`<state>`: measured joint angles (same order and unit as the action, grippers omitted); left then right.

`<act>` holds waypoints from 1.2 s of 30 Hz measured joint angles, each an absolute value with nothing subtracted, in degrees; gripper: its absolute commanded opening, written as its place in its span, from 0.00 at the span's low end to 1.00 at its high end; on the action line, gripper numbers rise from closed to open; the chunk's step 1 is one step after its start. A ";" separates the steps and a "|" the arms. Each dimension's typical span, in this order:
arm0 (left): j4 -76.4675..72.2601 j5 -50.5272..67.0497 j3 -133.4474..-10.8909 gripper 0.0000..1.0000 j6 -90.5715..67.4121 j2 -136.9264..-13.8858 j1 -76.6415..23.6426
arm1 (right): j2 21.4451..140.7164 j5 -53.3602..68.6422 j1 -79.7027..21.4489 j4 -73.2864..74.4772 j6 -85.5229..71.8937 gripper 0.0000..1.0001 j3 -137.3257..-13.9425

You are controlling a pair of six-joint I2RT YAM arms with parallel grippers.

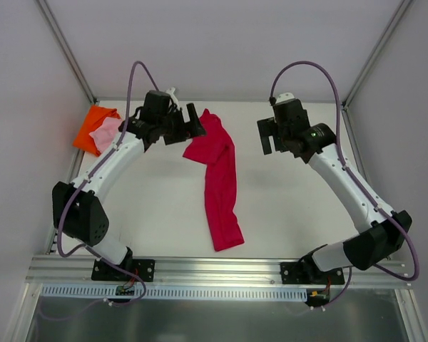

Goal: Fold and stack the t-shirts
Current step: Rotate the tshirt 90 degrees

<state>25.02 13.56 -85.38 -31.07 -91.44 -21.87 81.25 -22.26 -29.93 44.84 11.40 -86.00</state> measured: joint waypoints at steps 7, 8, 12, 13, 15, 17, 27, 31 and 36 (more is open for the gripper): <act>20.29 22.20 -65.30 0.90 -33.32 -86.74 -25.12 | 85.84 -20.01 -20.67 47.46 11.40 0.97 -89.62; 19.73 23.20 -63.46 0.92 -33.56 -86.54 -25.56 | 86.17 -19.62 -19.46 47.64 11.42 0.97 -90.41; 16.78 27.14 -56.75 0.97 -34.22 -85.30 -27.05 | 86.26 -17.80 -17.47 48.25 11.42 0.97 -93.38; 15.70 27.97 -55.13 0.97 -34.50 -84.68 -27.38 | 86.26 -17.06 -17.43 48.27 11.38 0.96 -94.06; 13.74 30.09 -52.05 0.97 -35.31 -83.61 -27.83 | 86.26 -15.33 -17.43 48.29 11.18 0.96 -95.20; 10.55 32.40 -49.10 0.97 -36.45 -83.24 -28.49 | 86.30 -13.50 -17.43 48.29 10.87 0.96 -96.07; -4.27 41.06 -41.04 0.95 -42.48 -87.42 -34.94 | 88.71 -10.61 -17.43 49.21 10.61 0.96 -98.63; -7.22 41.71 -38.39 0.94 -44.29 -88.16 -38.02 | 89.82 -10.57 -17.43 50.61 10.74 0.96 -101.84; -3.31 36.29 -36.93 0.94 -45.65 -85.49 -40.34 | 89.43 -9.78 -17.43 50.61 10.55 0.96 -105.19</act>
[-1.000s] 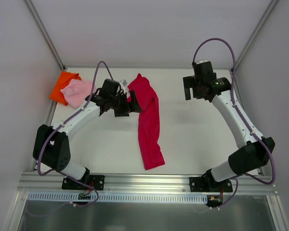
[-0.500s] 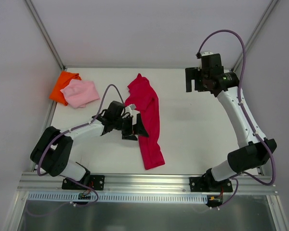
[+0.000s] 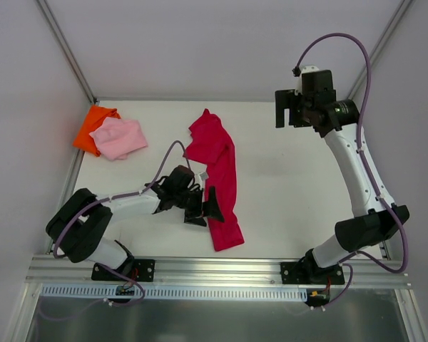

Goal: Fold and stack the t-shirts
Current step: Rotate the tshirt 90 degrees

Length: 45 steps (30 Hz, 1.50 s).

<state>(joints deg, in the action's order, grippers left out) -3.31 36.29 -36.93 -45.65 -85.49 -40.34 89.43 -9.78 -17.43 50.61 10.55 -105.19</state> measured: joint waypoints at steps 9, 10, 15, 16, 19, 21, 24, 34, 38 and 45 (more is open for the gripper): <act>8.29 22.20 -36.88 0.93 -48.10 -78.02 -40.56 | 81.71 -4.75 -17.45 45.69 7.01 0.96 -93.71; 8.62 21.78 -36.80 0.93 -48.56 -78.76 -40.69 | 80.95 -4.34 -17.43 45.76 6.76 0.96 -92.73; 8.78 21.15 -37.54 0.93 -49.65 -82.89 -42.76 | 78.85 -2.46 -17.43 43.94 5.30 0.96 -90.67; 8.56 21.19 -38.28 0.93 -49.58 -83.70 -42.85 | 78.67 -2.24 -17.43 43.59 5.10 0.96 -90.56; 7.75 22.13 -41.76 0.92 -49.04 -87.85 -43.16 | 78.59 -2.02 -17.43 42.59 4.67 0.96 -90.52; 6.66 23.29 -44.27 0.92 -48.73 -90.89 -43.18 | 78.59 -1.80 -17.45 42.44 4.47 0.96 -90.52; 3.60 25.10 -45.80 0.91 -48.77 -93.62 -43.18 | 78.59 -1.48 -17.50 42.46 4.51 0.97 -90.52; -0.51 28.93 -46.52 0.63 -48.73 -96.25 -43.59 | 80.73 -2.31 -17.50 43.24 5.48 0.96 -93.08; 3.90 26.13 -46.48 0.50 -47.57 -95.55 -43.55 | 81.43 -2.61 -17.50 43.35 5.74 0.96 -93.32; 8.25 26.57 -47.46 0.00 -45.67 -97.03 -43.57 | 82.61 -2.61 -17.61 43.48 5.87 0.96 -94.43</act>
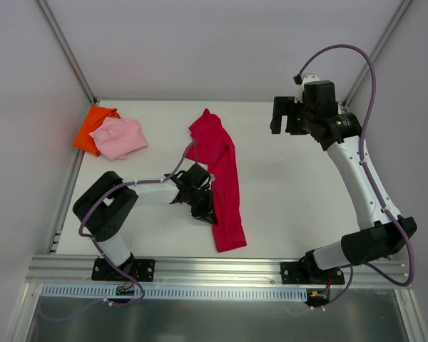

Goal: Fold and stack the t-shirts
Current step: Rotate the tshirt 90 degrees

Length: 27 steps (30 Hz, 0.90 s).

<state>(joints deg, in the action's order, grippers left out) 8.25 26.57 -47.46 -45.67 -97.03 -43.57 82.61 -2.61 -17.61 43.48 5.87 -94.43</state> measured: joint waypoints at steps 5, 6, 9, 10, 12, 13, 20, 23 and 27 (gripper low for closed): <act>11.46 26.02 -48.40 0.00 -44.56 -96.90 -43.57 | 82.74 -2.68 -17.67 43.53 6.02 0.96 -94.61; 12.73 25.28 -48.40 0.00 -44.25 -96.36 -43.57 | 82.74 -2.72 -17.65 43.53 6.04 0.97 -94.61; 16.51 23.22 -48.16 0.00 -43.68 -93.06 -43.57 | 82.76 -2.76 -17.67 43.51 6.04 0.97 -94.61; 17.56 22.55 -47.79 0.00 -43.48 -91.39 -43.57 | 82.78 -2.76 -17.67 43.51 6.04 0.96 -94.61; 19.38 21.47 -46.85 0.00 -43.33 -88.18 -43.57 | 82.89 -2.74 -17.67 43.51 6.04 0.97 -94.61; 20.36 20.88 -46.11 0.00 -43.27 -86.48 -43.57 | 82.94 -2.74 -17.67 43.48 6.04 0.96 -94.61; 26.37 17.98 -40.49 0.40 -43.22 -79.33 -43.57 | 83.33 -2.31 -17.69 43.51 6.04 0.96 -94.61; 27.05 17.89 -39.79 0.99 -43.00 -79.26 -43.57 | 83.77 -1.02 -17.76 43.48 6.04 0.96 -94.61; 28.14 17.65 -41.19 0.99 -43.07 -82.39 -43.57 | 88.36 8.19 -17.80 44.51 5.72 0.96 -97.45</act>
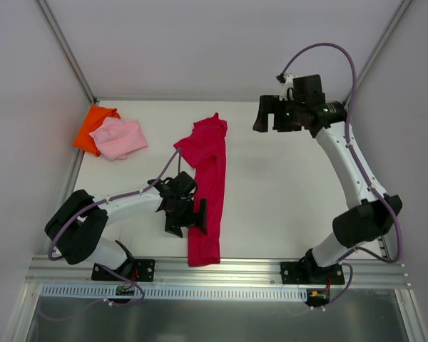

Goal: Fold and stack the t-shirts
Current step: Rotate the tshirt 90 degrees

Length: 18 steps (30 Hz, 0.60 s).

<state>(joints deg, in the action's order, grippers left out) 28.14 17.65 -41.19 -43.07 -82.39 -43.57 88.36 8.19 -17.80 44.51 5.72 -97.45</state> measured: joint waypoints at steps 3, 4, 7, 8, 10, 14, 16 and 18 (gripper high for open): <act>28.84 16.14 -43.83 0.99 -42.57 -83.20 -43.57 | 97.14 18.81 -18.04 45.47 4.47 0.96 -103.31; 29.15 15.59 -45.10 0.99 -42.39 -83.22 -43.57 | 100.01 21.56 -18.13 46.00 4.10 0.96 -104.92; 30.00 12.82 -51.03 0.99 -41.12 -83.59 -43.57 | 107.13 26.85 -18.70 46.76 3.60 0.96 -106.04; 30.04 11.99 -53.21 0.99 -40.64 -83.92 -43.55 | 108.51 27.29 -18.94 47.22 3.62 0.96 -105.36; 30.72 10.28 -58.70 0.99 -39.48 -85.54 -43.35 | 109.16 27.22 -19.25 48.42 3.64 0.96 -103.66; 30.35 9.96 -67.79 0.99 -37.34 -90.76 -40.03 | 107.35 25.78 -19.57 50.68 4.43 0.96 -103.39; 30.11 10.09 -70.65 0.99 -36.36 -93.80 -37.30 | 104.95 24.32 -19.55 51.22 4.80 0.97 -103.28; 30.55 10.46 -73.67 0.99 -35.44 -97.84 -34.44 | 100.62 21.89 -19.55 50.78 5.10 0.97 -101.67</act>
<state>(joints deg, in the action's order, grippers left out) 30.55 10.46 -73.67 -35.44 -97.84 -34.44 100.62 21.89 -19.55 50.78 5.10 -101.67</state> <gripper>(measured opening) 0.986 0.966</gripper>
